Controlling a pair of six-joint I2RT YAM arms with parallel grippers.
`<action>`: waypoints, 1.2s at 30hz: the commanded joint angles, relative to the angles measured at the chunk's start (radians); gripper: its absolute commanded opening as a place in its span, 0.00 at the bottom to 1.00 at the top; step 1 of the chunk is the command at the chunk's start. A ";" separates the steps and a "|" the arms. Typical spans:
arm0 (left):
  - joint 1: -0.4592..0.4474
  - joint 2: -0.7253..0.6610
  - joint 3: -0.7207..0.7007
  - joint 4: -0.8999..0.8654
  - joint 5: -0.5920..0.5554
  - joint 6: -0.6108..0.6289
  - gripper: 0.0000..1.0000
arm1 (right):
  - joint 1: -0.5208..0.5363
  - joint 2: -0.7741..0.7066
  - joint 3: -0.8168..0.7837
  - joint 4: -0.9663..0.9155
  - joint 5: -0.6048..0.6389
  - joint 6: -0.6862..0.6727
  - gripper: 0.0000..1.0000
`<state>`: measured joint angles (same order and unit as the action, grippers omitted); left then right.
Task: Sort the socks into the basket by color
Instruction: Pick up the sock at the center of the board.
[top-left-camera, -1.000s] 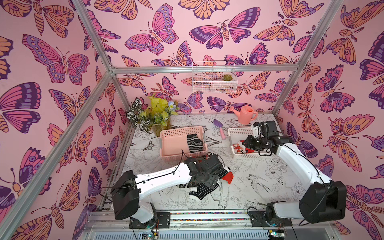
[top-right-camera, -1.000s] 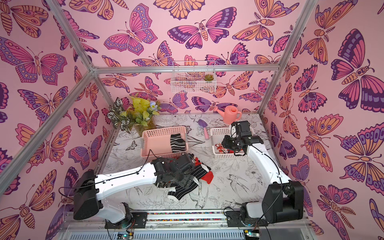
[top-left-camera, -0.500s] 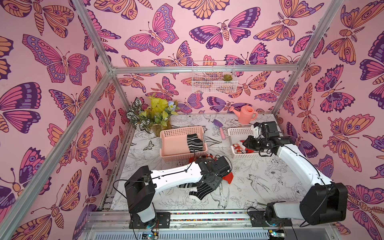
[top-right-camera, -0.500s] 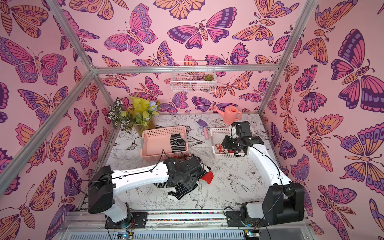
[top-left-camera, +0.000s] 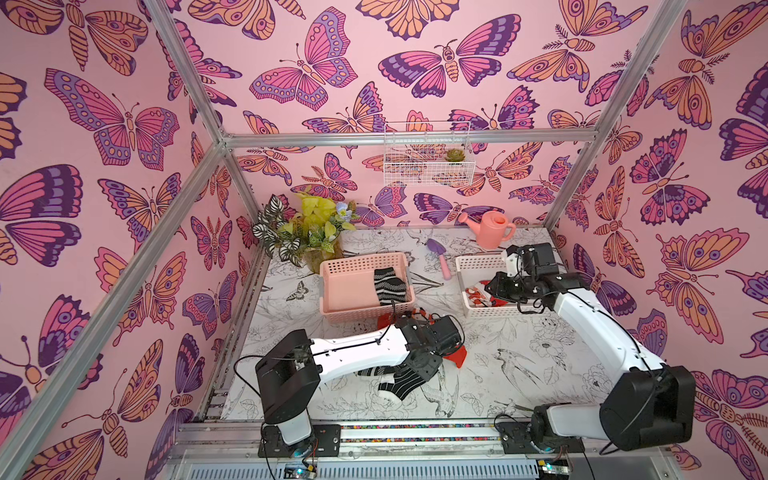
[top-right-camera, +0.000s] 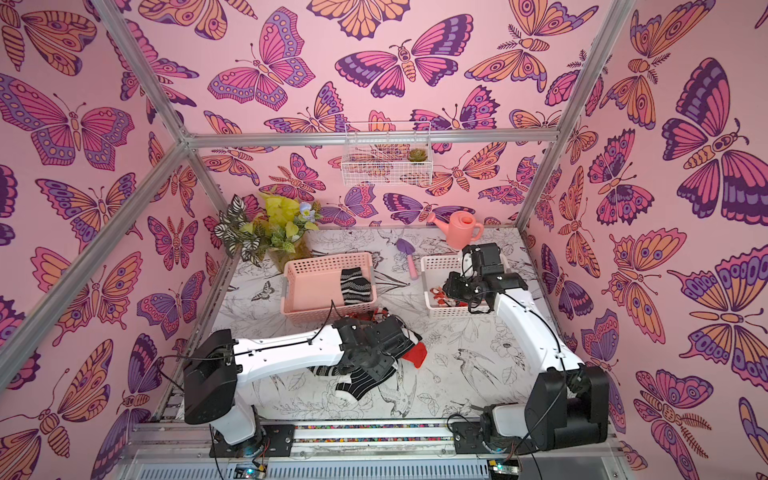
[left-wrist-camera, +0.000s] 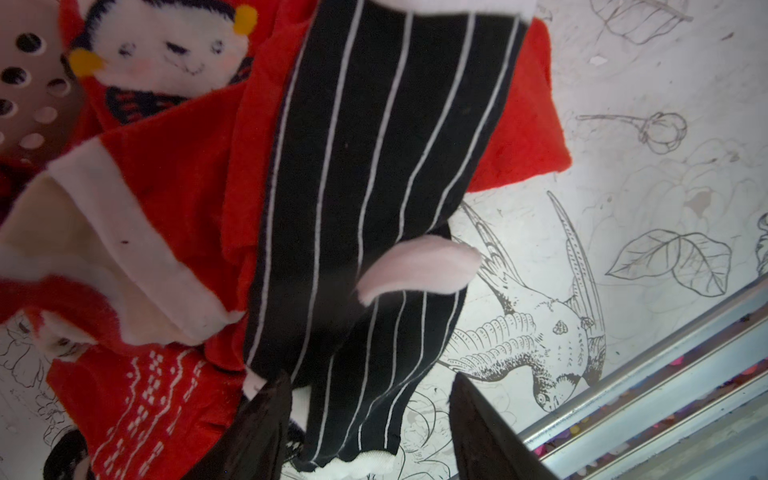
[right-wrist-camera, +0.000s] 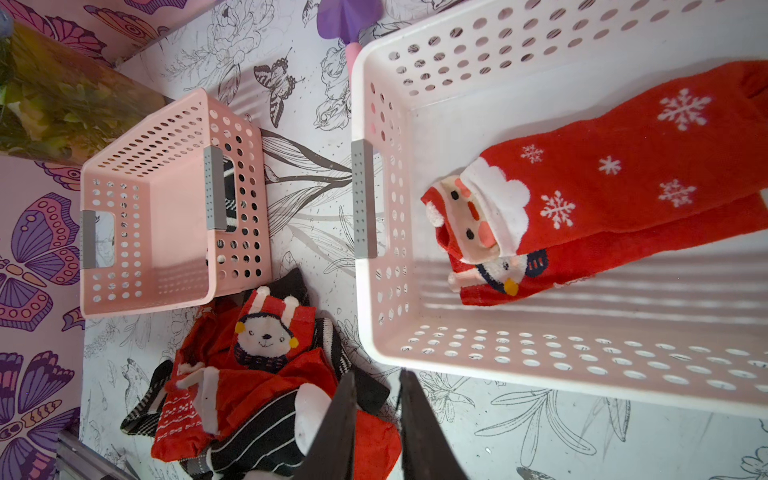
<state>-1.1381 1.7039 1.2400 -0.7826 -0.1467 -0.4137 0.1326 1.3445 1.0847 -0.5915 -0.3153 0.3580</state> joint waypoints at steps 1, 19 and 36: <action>0.011 -0.016 -0.030 -0.003 -0.010 -0.022 0.62 | 0.023 -0.041 -0.012 -0.034 -0.007 -0.028 0.22; 0.023 -0.036 -0.092 0.051 0.004 -0.054 0.43 | 0.064 -0.060 0.000 -0.057 0.018 -0.035 0.23; 0.026 -0.034 -0.096 0.059 -0.002 -0.054 0.13 | 0.064 -0.045 0.025 -0.051 0.018 -0.031 0.23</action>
<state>-1.1183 1.6943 1.1603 -0.7254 -0.1471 -0.4664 0.1905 1.2942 1.0763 -0.6258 -0.3073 0.3355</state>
